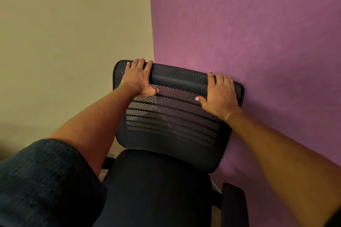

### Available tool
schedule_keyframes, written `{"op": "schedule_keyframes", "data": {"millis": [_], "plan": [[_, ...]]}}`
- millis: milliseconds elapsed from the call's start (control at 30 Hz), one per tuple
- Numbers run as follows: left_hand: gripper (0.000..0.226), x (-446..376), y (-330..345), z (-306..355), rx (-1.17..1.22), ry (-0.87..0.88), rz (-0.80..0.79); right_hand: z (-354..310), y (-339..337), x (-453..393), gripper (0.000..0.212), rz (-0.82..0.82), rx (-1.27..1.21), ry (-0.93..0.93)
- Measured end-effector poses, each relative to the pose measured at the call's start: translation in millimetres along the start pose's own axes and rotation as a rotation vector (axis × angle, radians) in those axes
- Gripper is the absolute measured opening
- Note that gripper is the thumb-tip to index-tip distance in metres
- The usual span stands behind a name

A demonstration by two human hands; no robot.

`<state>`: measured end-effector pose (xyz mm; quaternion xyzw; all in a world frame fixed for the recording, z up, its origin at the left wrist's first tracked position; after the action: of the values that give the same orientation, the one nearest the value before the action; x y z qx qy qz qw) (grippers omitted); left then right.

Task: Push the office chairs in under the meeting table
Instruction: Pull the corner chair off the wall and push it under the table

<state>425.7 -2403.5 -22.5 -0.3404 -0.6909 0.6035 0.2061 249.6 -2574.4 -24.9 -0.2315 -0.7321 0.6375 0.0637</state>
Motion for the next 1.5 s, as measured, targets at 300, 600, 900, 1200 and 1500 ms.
{"op": "schedule_keyframes", "data": {"millis": [300, 600, 900, 1200, 1500], "plan": [[0.111, 16, 8, -41, -0.012, -0.089, -0.035, -34, 12, -30, 0.094, -0.044, -0.018, -0.076], [0.111, 57, 17, -99, -0.131, -0.21, -0.063, -93, 38, -66, 0.096, -0.111, -0.1, -0.192], [0.083, 142, 27, -178, -0.193, -0.383, -0.064, -206, 71, -96, 0.098, -0.207, -0.152, -0.324], [0.075, 264, 20, -222, -0.304, -0.526, -0.077, -337, 96, -75, 0.1, -0.294, -0.201, -0.461], [0.074, 388, 1, -213, -0.329, -0.456, -0.138, -447, 96, 1, 0.102, -0.425, -0.311, -0.565]]}}
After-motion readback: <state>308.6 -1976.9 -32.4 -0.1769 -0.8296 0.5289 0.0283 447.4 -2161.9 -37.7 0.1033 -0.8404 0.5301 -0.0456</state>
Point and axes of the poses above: each hand's wrist, its own x-axis away from the middle knuckle, its own y-axis out of the palm, z = x × y, the point moved 9 cm from there along -x, towards the middle knuckle, and after that the axes turned 12 degrees about -x, right-handed, at the moved point
